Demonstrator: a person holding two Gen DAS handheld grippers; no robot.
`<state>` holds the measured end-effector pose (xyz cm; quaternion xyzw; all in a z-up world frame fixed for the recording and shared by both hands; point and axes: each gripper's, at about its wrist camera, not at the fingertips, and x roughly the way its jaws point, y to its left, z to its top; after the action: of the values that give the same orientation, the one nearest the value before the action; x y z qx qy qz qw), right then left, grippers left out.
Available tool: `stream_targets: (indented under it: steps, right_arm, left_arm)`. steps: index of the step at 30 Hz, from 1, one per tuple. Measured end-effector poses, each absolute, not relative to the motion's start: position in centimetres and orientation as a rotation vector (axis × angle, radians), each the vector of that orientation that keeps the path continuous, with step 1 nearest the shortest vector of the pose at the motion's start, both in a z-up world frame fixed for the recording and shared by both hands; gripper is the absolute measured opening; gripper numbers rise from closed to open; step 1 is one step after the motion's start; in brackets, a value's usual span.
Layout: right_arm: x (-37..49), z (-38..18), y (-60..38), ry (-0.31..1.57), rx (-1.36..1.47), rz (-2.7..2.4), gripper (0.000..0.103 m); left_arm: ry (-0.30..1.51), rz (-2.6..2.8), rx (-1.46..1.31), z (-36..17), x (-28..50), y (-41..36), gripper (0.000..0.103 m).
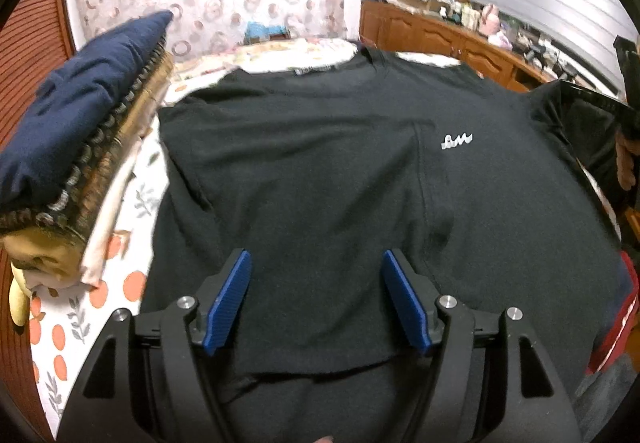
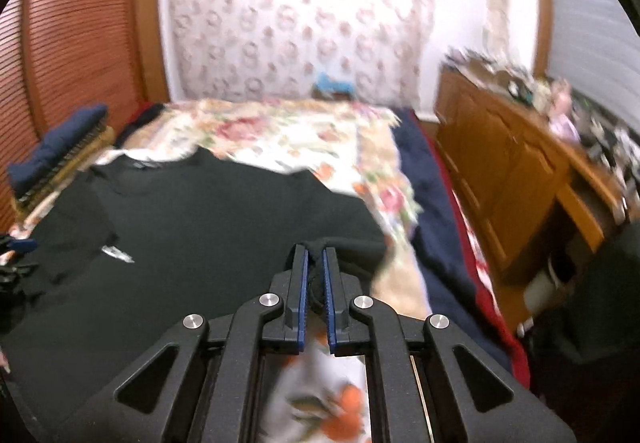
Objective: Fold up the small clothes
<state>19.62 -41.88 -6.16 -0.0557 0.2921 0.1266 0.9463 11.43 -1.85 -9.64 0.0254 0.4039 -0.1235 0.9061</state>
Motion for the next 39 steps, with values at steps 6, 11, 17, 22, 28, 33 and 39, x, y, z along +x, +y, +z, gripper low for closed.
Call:
stream_targets:
  steps: [6,11,17,22,28,33,39]
  right_arm:
    - [19.1,-6.0,-35.4,0.591,-0.199,0.412,0.005]
    - [18.6,-9.1,-32.6,0.686,-0.226,0.485,0.007]
    - [17.1,-10.4,-33.4,0.718,-0.21,0.478,0.022]
    - [16.4,-9.1,-35.9,0.677,-0.169,0.441,0.035]
    - [20.0,-9.6,-39.2,0.71,-0.125,0.3,0.039]
    - [24.2,-11.8,-41.8,0.795,-0.082,0.209,0.039]
    - [25.6,-12.9,-42.4,0.82,-0.087,0.199,0.022]
  left_arm:
    - [0.696,-0.234,0.001,-5.8,10.4,-1.7,0.069]
    - [0.588,-0.243,-0.053,-3.1,9.4,-2.2,0.069]
    - [0.543,-0.26,-0.042,-1.9,9.2,-3.1,0.069]
    - [0.54,-0.284,-0.029,-1.8,9.2,-4.3,0.069]
    - [0.55,-0.332,-0.016,-1.8,8.8,-5.8,0.069]
    - [0.556,-0.356,0.016,-1.7,8.3,-6.8,0.069]
    - [0.555,-0.355,0.018,-1.6,8.0,-7.1,0.069]
